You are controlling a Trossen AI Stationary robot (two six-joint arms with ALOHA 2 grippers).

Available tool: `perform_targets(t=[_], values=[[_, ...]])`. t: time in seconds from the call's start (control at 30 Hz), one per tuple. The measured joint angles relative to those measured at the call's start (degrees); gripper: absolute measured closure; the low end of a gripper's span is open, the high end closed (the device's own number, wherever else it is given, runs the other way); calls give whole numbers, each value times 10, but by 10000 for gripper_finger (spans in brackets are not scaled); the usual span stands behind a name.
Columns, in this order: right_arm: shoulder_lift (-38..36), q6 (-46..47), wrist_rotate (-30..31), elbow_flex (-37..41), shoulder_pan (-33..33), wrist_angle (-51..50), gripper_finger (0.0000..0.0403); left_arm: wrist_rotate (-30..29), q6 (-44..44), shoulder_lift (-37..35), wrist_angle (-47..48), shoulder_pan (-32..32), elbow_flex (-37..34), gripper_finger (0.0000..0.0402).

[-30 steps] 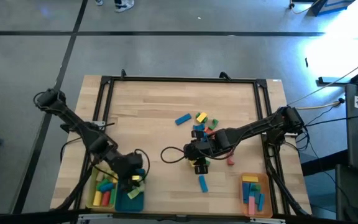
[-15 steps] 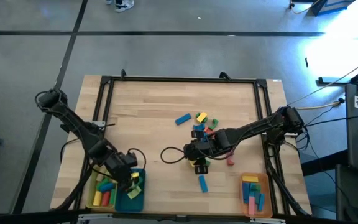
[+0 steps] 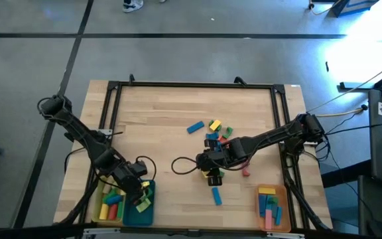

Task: Sort blocks by size
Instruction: Put the light green arch block into the blue bin, then put the red arch block into the blue bin

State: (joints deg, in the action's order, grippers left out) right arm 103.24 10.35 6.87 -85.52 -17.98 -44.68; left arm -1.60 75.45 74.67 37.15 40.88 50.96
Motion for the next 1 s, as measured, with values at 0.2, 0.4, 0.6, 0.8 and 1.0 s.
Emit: perform_targets(t=[0.2,0.4,0.6,0.8,1.0], values=[[0,1,0,0,0,-2,230,-1,33,7,2,0,0,261],[0,6,-4,0,0,-12,230,0,35,29,14,-1,0,203],[0,6,-26,0,0,-73,230,57,3,6,-7,-21,0,189],[-28,-3,-9,0,0,-155,230,-37,-101,-46,-77,-36,4,188],[-93,-57,13,16,1,-192,230,-123,-190,-70,-93,-104,5,188]])
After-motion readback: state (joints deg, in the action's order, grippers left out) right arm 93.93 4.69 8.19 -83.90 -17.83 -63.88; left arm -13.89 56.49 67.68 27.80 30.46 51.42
